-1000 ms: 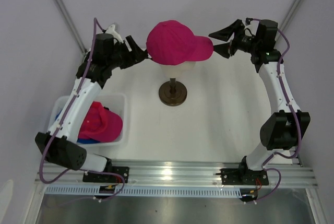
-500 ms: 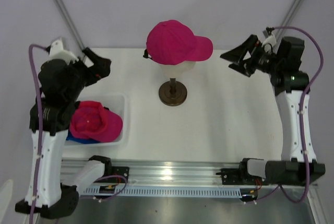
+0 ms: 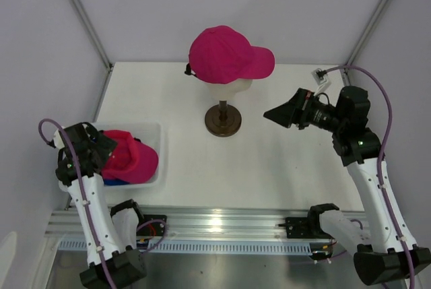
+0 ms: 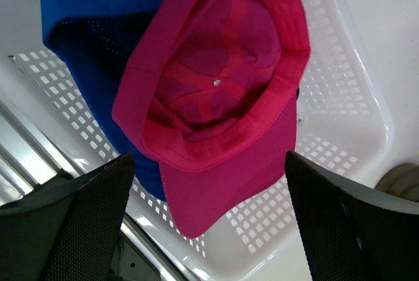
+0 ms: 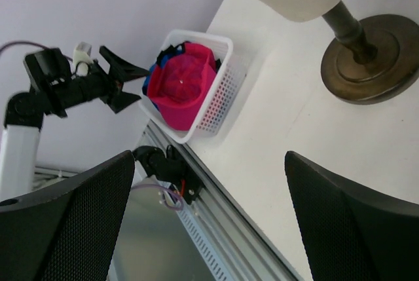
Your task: Stack the hats
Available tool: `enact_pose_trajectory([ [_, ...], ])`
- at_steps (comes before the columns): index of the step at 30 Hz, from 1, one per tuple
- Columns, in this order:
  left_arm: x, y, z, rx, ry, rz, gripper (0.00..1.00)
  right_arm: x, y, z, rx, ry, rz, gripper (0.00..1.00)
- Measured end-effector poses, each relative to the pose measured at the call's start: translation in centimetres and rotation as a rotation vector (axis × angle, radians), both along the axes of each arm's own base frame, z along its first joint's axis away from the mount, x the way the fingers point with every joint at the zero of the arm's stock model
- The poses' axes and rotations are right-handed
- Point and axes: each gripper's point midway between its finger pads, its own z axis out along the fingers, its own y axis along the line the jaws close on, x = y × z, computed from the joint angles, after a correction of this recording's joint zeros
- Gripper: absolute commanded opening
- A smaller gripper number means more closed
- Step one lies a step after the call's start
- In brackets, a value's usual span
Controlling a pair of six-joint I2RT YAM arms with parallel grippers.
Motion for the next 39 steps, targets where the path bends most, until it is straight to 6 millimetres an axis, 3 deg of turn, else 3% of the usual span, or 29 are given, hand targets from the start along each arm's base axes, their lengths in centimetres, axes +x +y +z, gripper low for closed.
enact_pose_trajectory([
  [7,-0.1,1.8,-1.3,-0.051,0.035,0.124,0.95,-0.5,2.8,-2.5,-0.055,-0.018,0.068,1.00],
  [11,-1.0,3.0,-1.5,-0.019,0.058,0.221,0.92,1.4,3.3,-3.4,-0.074,-0.019,0.060,0.99],
  [15,-1.8,3.6,-3.1,-0.029,0.094,0.327,0.86,3.1,3.8,-4.4,-0.092,0.006,0.073,0.99],
  [19,-2.4,4.6,-3.8,0.003,0.117,0.392,0.81,3.4,4.1,-3.9,-0.082,-0.012,0.086,0.99],
  [24,-1.1,6.0,-4.3,0.035,0.110,0.406,0.77,3.4,5.1,-1.8,-0.062,-0.061,0.118,0.99],
  [26,-0.1,6.1,-5.4,0.013,0.116,0.385,0.70,3.1,5.7,-0.9,-0.071,-0.081,0.134,1.00],
  [29,0.6,5.8,-7.4,-0.027,0.159,0.351,0.50,2.3,6.7,0.3,-0.077,-0.113,0.150,1.00],
  [30,0.7,5.7,-7.8,-0.035,0.171,0.343,0.31,2.0,6.9,0.5,-0.077,-0.121,0.157,1.00],
  [33,1.0,5.5,-8.1,-0.048,0.175,0.320,0.01,0.7,8.4,0.8,-0.087,-0.158,0.196,1.00],
  [36,1.1,4.7,-7.5,-0.070,0.154,0.287,0.01,-1.6,11.0,0.3,-0.121,-0.215,0.284,1.00],
  [39,1.6,3.3,-4.4,-0.104,0.053,0.241,0.01,-3.8,13.9,-0.8,-0.178,-0.318,0.380,0.99],
])
